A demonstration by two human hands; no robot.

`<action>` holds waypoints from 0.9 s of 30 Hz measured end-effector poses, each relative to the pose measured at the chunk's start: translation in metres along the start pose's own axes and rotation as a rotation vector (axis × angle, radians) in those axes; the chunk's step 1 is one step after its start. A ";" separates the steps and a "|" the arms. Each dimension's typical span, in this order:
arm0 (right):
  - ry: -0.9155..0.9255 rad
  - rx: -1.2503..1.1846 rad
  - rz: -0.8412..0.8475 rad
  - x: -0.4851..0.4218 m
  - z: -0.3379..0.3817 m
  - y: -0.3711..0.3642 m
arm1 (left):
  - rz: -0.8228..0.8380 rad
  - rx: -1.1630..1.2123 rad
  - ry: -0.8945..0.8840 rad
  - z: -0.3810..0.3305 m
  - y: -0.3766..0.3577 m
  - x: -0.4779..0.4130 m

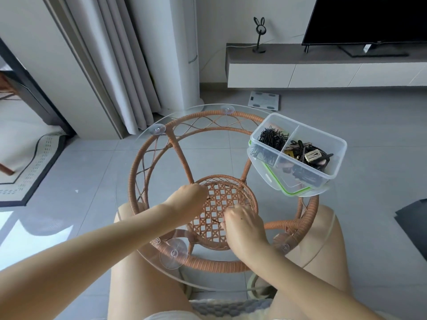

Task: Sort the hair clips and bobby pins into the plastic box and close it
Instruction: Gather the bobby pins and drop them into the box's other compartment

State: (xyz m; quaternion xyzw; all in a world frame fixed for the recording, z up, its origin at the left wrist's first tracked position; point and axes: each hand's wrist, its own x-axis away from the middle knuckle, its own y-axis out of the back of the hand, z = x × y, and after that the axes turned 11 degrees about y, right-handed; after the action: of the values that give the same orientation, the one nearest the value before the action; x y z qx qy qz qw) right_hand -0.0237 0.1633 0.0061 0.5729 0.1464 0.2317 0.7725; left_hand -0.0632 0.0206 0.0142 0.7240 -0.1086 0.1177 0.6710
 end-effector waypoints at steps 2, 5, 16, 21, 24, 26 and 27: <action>0.028 0.075 0.045 0.001 0.004 -0.001 | -0.015 0.080 0.046 0.000 0.012 0.003; 0.060 0.061 0.080 0.003 0.003 0.000 | -0.057 0.199 0.059 -0.005 0.039 0.005; -0.475 -0.648 -0.535 -0.051 -0.094 0.105 | -0.037 0.751 0.127 -0.098 0.098 -0.076; -0.644 -0.774 -0.535 -0.098 -0.121 0.118 | -0.130 0.596 0.099 -0.128 0.102 -0.118; -0.670 -0.823 -0.466 -0.103 -0.127 0.118 | -0.203 0.518 0.102 -0.126 0.104 -0.129; -0.646 -0.779 -0.477 -0.096 -0.135 0.116 | -0.250 0.508 0.111 -0.118 0.102 -0.135; -0.629 -0.672 -0.493 -0.088 -0.140 0.117 | -0.247 0.505 0.100 -0.113 0.099 -0.138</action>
State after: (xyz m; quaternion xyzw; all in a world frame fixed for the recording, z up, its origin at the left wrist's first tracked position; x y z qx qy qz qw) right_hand -0.1896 0.2585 0.0723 0.2839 -0.0447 -0.1060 0.9519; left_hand -0.2278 0.1259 0.0728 0.8692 0.0463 0.0939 0.4832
